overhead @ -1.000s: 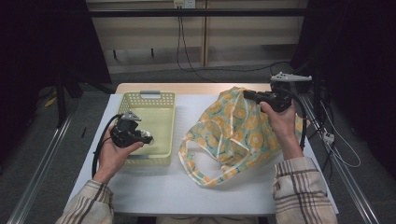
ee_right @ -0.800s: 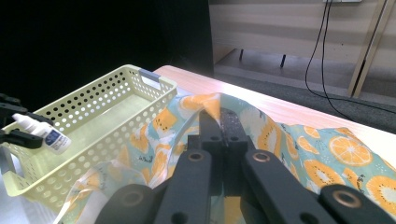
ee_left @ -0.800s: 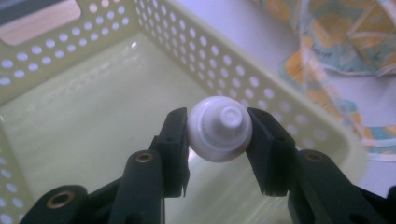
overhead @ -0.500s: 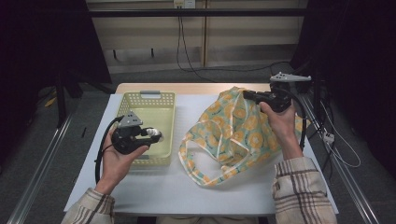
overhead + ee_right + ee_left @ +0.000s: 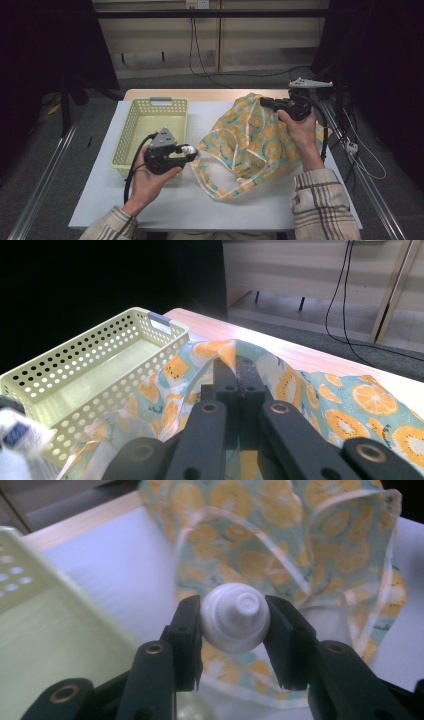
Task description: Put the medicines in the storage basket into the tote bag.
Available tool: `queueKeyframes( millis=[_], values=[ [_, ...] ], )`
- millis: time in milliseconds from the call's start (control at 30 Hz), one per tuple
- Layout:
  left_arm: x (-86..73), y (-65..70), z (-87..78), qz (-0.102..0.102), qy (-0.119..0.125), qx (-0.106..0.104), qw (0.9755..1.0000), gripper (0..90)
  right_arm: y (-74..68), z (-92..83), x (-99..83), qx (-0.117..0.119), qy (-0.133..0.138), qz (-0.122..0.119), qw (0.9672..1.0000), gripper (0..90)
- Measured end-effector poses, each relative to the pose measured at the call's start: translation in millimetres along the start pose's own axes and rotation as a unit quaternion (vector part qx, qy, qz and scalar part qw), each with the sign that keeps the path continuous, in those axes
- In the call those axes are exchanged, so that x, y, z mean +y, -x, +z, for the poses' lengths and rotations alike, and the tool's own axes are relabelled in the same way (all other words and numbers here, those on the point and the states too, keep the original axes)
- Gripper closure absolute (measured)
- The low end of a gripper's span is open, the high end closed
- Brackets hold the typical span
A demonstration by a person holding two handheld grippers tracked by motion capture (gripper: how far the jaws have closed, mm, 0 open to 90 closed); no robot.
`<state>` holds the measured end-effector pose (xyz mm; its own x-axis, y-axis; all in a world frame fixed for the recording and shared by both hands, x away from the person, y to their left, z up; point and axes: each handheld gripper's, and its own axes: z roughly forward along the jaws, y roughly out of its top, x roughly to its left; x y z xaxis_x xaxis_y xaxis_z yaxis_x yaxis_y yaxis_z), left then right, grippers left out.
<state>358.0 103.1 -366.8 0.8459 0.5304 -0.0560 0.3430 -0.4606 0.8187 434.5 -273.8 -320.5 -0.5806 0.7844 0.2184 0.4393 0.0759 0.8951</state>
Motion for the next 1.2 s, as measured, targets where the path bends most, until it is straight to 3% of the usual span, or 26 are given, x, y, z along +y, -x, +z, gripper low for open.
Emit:
queueKeyframes(
  millis=[133, 400, 500, 600, 800, 900, 967, 1067, 1100, 1133, 1167, 1200],
  values=[
    [7.1, 9.2, 17.9, 0.010, -0.009, -0.007, 0.9999, 60.1, -0.1, -0.1, -0.1, 0.001, 0.000, 0.000, 1.0000, 90.0],
    [12.5, 9.6, 71.2, 0.000, -0.022, -0.027, 0.9994, 60.1, -0.9, -1.0, 0.8, 0.007, 0.006, -0.002, 1.0000, 90.0],
    [12.5, 9.1, 86.6, -0.003, -0.034, -0.012, 0.9993, 60.1, -0.8, -0.7, 0.6, 0.007, 0.005, -0.002, 1.0000, 90.0],
    [15.3, 8.7, 94.7, -0.002, -0.049, -0.007, 0.9988, 60.2, -0.5, -0.6, 0.2, 0.006, 0.005, -0.001, 1.0000, 90.0],
    [24.4, 9.5, 111.8, -0.017, -0.045, -0.011, 0.9988, 60.1, -1.3, 1.1, -0.1, 0.008, 0.002, -0.002, 1.0000, 90.0],
    [29.2, 10.7, 121.5, -0.013, -0.048, -0.009, 0.9987, 60.1, -2.0, 0.3, 0.2, 0.009, 0.003, -0.002, 1.0000, 90.0],
    [31.5, 7.8, 130.8, -0.022, -0.049, -0.018, 0.9984, 60.1, -1.3, -0.3, 0.2, 0.009, 0.004, -0.001, 1.0000, 90.0],
    [32.7, 6.0, 146.2, -0.026, -0.054, -0.007, 0.9982, 60.1, -0.5, -0.5, -0.3, 0.009, 0.003, 0.001, 1.0000, 90.0],
    [32.3, 4.1, 151.0, -0.026, -0.051, -0.019, 0.9982, 60.1, -0.4, -0.5, -0.3, 0.010, 0.004, 0.000, 0.9999, 90.0],
    [32.4, 3.5, 155.1, -0.025, -0.052, -0.018, 0.9982, 60.1, -0.4, -0.6, -0.2, 0.010, 0.005, 0.000, 0.9999, 90.0],
    [33.1, 3.8, 158.2, -0.025, -0.059, -0.004, 0.9979, 60.1, -0.2, -0.9, -0.1, 0.010, 0.006, 0.000, 0.9999, 90.0],
    [33.5, 2.1, 161.5, -0.031, -0.054, -0.018, 0.9979, 60.1, 0.2, -1.2, -0.1, 0.010, 0.006, 0.000, 0.9999, 90.0]
  ],
)
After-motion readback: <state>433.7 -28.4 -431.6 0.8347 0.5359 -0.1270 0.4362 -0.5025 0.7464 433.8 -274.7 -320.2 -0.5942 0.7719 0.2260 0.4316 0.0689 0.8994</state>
